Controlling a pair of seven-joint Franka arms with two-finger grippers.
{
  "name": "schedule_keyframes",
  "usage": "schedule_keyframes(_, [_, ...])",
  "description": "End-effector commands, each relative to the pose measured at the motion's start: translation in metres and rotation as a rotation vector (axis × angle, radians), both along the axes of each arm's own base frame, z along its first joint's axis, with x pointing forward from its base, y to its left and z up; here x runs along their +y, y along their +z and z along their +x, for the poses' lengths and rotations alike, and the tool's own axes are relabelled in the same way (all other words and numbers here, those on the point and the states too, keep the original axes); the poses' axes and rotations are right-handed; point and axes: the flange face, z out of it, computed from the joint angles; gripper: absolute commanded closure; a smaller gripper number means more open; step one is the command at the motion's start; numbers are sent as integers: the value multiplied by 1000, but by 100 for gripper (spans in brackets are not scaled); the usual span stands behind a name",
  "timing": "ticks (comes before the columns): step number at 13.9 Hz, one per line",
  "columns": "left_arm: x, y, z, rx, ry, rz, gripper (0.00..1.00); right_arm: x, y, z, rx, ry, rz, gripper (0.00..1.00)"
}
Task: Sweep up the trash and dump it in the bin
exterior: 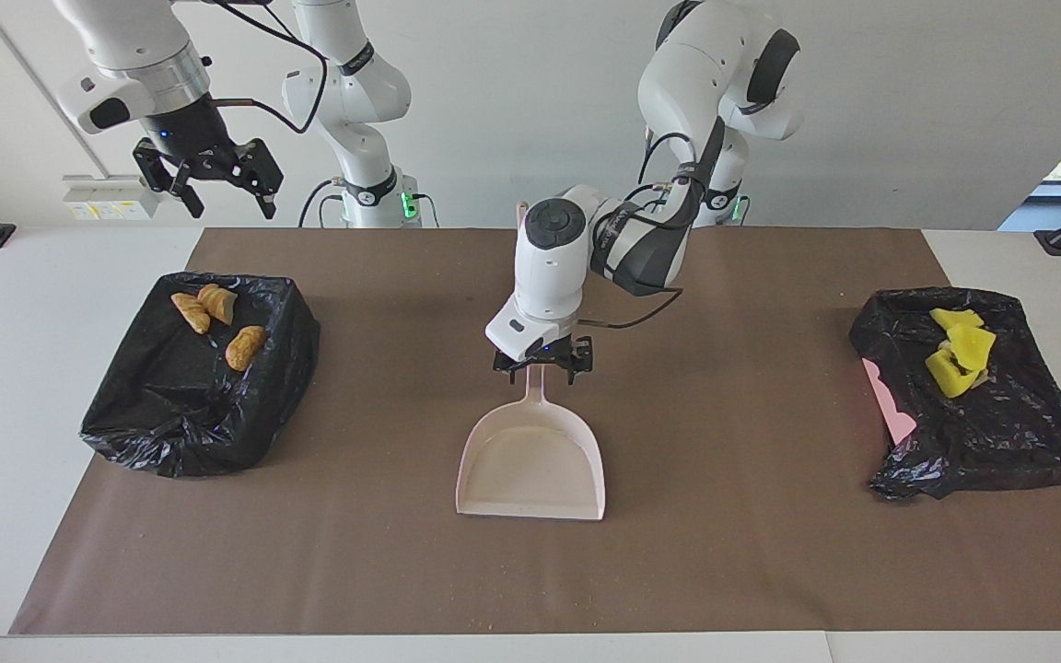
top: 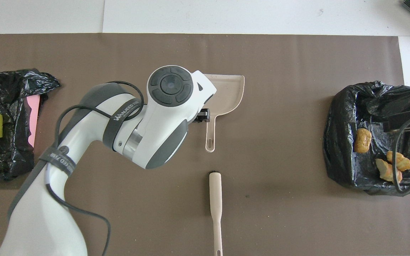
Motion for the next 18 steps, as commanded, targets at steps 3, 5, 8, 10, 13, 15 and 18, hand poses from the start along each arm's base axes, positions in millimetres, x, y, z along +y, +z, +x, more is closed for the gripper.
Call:
schedule_keyframes(3, [111, 65, -35, 0, -51, 35, 0, 0, 4, -4, 1, 16, 3, 0])
schedule_keyframes(5, [146, 90, -37, 15, -84, 44, 0, 0, 4, -4, 2, 16, 3, 0])
schedule_keyframes(8, [193, 129, -30, 13, -55, 40, 0, 0, 4, -4, 2, 16, 3, 0])
schedule_keyframes(10, [229, 168, -26, 25, -110, 38, 0, 0, 4, -4, 2, 16, 3, 0])
schedule_keyframes(13, [272, 211, -26, 35, -116, -6, 0, 0, 4, -4, 2, 16, 3, 0])
schedule_keyframes(15, [284, 212, -25, 61, -112, -19, 0, 0, 4, -4, 2, 16, 3, 0])
schedule_keyframes(18, [313, 229, -16, 42, -82, -24, 0, 0, 4, -4, 2, 16, 3, 0])
